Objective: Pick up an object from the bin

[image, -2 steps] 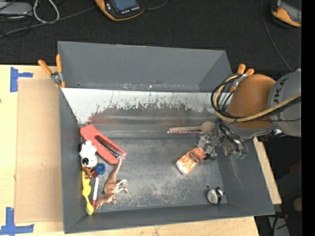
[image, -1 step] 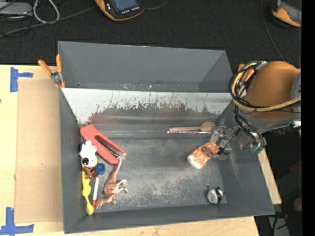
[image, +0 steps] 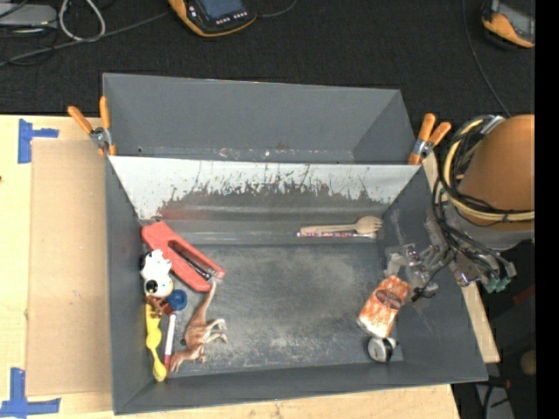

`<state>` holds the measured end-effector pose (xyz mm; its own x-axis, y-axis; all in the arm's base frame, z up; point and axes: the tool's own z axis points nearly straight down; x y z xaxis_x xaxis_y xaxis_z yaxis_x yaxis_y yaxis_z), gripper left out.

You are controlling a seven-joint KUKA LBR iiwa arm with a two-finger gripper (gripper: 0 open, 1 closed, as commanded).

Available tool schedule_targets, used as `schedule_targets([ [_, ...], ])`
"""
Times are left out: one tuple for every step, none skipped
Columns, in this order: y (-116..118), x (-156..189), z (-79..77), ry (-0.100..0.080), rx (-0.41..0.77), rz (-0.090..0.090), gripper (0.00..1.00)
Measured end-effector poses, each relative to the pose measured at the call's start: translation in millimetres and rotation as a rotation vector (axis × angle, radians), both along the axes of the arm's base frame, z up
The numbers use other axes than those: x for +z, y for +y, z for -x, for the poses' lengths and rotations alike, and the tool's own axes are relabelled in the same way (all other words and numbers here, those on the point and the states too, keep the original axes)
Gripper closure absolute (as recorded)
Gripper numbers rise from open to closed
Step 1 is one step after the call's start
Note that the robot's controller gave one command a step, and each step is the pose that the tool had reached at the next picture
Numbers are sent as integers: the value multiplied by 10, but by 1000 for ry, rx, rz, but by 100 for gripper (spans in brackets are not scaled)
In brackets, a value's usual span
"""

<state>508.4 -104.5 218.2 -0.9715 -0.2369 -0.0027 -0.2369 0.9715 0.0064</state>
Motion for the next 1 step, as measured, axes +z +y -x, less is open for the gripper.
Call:
schedule_targets([
  [-133, 490, -250, -9, -109, 2, 100],
])
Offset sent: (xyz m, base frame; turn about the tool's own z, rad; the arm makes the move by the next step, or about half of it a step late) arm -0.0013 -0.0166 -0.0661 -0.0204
